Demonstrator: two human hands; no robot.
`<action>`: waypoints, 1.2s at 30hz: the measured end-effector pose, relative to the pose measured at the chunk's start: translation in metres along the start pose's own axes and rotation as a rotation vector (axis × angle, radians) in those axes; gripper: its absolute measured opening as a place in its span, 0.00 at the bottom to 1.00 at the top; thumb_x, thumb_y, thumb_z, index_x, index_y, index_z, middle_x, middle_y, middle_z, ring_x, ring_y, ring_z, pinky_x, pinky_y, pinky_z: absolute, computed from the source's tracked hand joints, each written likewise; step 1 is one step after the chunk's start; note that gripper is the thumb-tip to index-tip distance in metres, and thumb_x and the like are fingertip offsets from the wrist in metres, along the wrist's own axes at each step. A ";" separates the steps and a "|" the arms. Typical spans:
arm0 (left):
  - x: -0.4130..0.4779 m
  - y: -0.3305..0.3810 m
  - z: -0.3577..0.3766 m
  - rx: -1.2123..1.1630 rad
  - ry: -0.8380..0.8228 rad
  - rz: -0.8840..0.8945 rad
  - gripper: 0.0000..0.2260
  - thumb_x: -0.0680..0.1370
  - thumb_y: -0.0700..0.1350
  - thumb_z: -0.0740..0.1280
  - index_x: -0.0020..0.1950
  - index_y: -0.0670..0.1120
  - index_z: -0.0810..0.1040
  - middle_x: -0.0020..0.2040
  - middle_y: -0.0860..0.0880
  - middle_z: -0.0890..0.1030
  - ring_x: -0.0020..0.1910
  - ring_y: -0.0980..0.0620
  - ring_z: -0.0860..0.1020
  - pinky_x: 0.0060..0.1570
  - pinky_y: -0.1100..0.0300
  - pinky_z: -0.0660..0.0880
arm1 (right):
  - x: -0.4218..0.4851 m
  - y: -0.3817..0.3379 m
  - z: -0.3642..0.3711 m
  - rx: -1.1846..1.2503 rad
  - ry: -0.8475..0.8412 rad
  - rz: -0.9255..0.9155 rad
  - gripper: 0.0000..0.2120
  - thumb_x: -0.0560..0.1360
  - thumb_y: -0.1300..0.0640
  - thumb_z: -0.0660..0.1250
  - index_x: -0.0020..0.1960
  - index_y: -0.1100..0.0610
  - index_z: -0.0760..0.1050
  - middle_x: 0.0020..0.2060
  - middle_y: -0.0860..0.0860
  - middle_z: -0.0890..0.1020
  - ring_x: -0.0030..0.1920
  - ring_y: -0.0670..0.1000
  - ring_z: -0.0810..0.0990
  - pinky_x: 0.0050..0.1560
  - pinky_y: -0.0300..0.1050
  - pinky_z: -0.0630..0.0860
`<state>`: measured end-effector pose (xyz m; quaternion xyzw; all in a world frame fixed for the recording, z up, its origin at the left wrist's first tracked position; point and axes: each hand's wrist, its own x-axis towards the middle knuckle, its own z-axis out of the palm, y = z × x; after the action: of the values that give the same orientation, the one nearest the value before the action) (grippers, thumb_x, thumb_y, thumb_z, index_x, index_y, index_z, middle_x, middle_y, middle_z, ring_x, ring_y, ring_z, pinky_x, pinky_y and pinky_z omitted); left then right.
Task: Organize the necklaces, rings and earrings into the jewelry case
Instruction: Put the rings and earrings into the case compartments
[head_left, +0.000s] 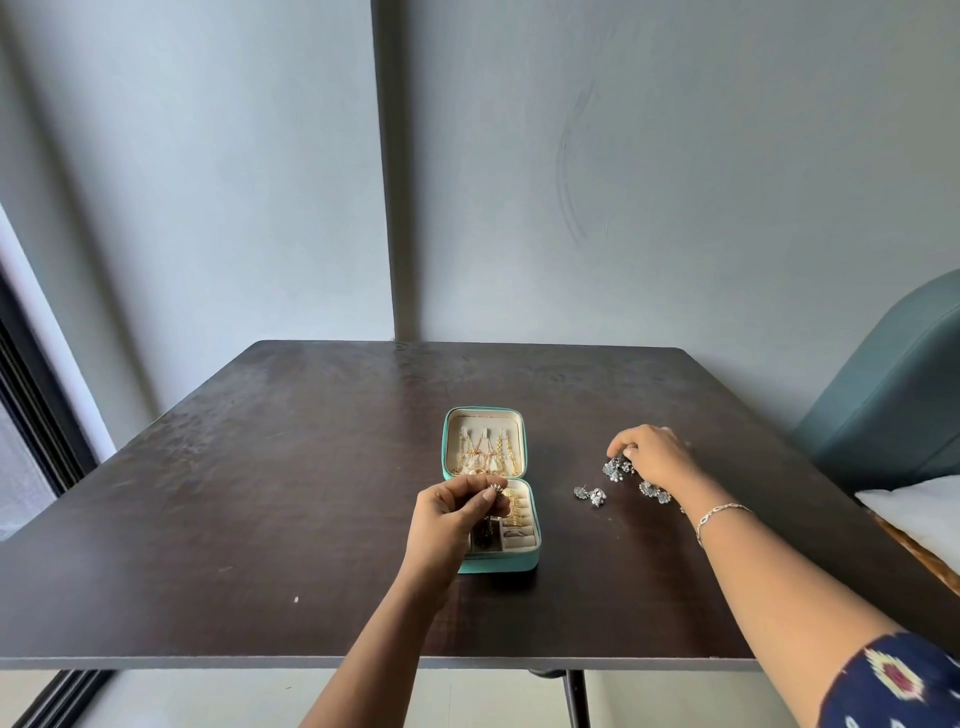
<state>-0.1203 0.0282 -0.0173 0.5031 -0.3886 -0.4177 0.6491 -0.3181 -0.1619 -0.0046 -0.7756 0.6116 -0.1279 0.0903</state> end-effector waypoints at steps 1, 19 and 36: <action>0.000 0.000 0.000 0.003 -0.001 0.000 0.07 0.76 0.34 0.63 0.46 0.39 0.81 0.36 0.44 0.82 0.40 0.48 0.79 0.53 0.49 0.76 | 0.001 -0.001 0.000 -0.010 -0.012 -0.007 0.16 0.75 0.63 0.59 0.45 0.44 0.80 0.50 0.48 0.82 0.58 0.54 0.74 0.57 0.50 0.66; 0.002 -0.001 0.000 0.008 0.012 0.002 0.07 0.76 0.34 0.63 0.46 0.38 0.81 0.35 0.44 0.81 0.39 0.48 0.78 0.53 0.47 0.75 | -0.011 0.000 -0.027 0.720 0.076 -0.016 0.11 0.71 0.67 0.66 0.33 0.55 0.75 0.32 0.51 0.79 0.37 0.50 0.75 0.42 0.41 0.70; -0.002 0.008 0.004 -0.083 0.041 -0.044 0.05 0.72 0.32 0.68 0.42 0.41 0.82 0.36 0.42 0.82 0.37 0.46 0.78 0.52 0.46 0.75 | -0.056 -0.044 -0.066 1.114 -0.039 -0.197 0.09 0.74 0.65 0.63 0.38 0.56 0.74 0.31 0.50 0.83 0.34 0.43 0.81 0.39 0.39 0.68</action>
<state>-0.1229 0.0298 -0.0085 0.4926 -0.3465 -0.4374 0.6678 -0.3096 -0.0964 0.0665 -0.6662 0.3747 -0.4249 0.4850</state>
